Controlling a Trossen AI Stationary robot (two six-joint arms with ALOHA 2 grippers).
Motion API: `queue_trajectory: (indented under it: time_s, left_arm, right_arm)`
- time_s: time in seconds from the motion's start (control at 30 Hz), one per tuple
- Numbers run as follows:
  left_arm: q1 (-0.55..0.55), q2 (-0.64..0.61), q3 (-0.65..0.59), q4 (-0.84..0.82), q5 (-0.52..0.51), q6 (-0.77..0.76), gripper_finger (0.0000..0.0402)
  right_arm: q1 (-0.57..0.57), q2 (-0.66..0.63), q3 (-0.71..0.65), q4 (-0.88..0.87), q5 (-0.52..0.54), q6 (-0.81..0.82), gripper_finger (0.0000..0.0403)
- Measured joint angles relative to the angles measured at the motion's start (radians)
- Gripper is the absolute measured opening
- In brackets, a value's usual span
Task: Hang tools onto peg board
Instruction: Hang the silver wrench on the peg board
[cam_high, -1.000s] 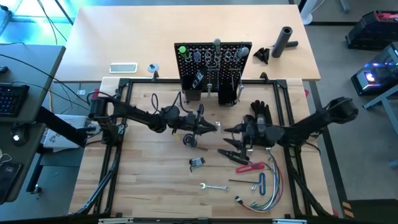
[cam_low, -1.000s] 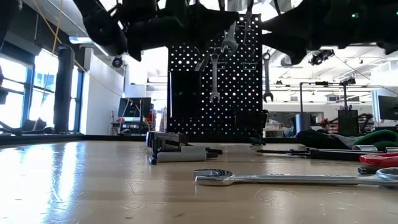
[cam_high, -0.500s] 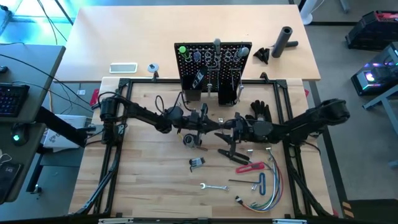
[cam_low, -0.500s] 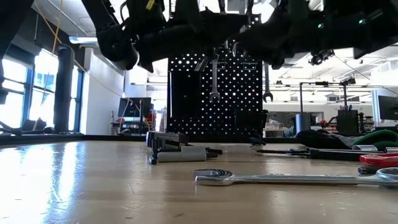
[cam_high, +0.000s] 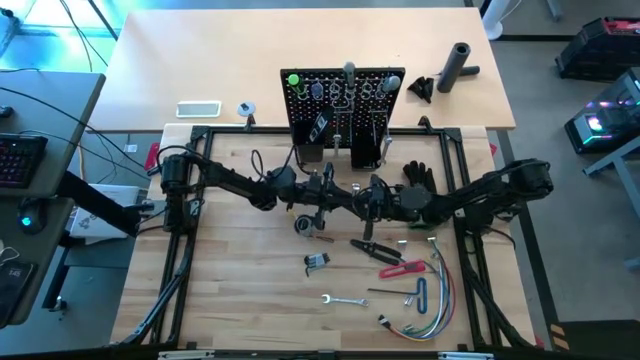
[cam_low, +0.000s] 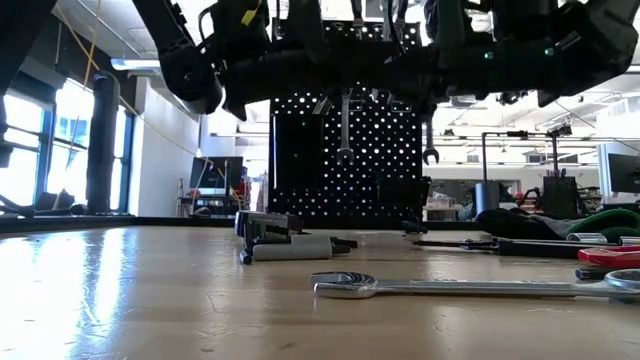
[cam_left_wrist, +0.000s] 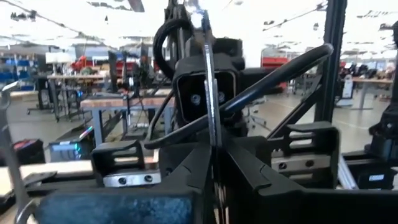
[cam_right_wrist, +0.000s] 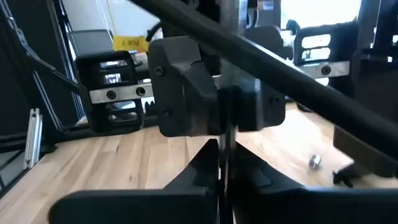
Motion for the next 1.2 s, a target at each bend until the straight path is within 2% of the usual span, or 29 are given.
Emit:
queue_trajectory:
  time_s: [0.2, 0.43, 0.67, 0.93, 1.2]
  left_arm:
    - [0.026, -0.020, -0.051, -0.019, -0.002, -0.021, 0.0035]
    - [0.065, -0.122, -0.152, -0.053, -0.017, -0.006, 0.0038]
    - [0.089, -0.224, -0.199, -0.135, -0.020, 0.012, 0.0039]
    - [0.088, -0.261, -0.207, -0.219, -0.018, 0.037, 0.0039]
    - [0.079, -0.261, -0.207, -0.243, -0.017, 0.037, 0.0039]
  right_arm:
    - [-0.028, 0.001, 0.000, -0.054, -0.004, 0.051, 0.0007]
    - [-0.082, 0.000, 0.001, -0.048, -0.013, 0.068, 0.0005]
    - [-0.156, -0.001, 0.002, -0.054, -0.042, 0.111, 0.0003]
    - [-0.263, -0.001, 0.002, -0.059, -0.144, 0.204, 0.0003]
    - [-0.310, -0.001, 0.002, -0.089, -0.169, 0.243, 0.0003]
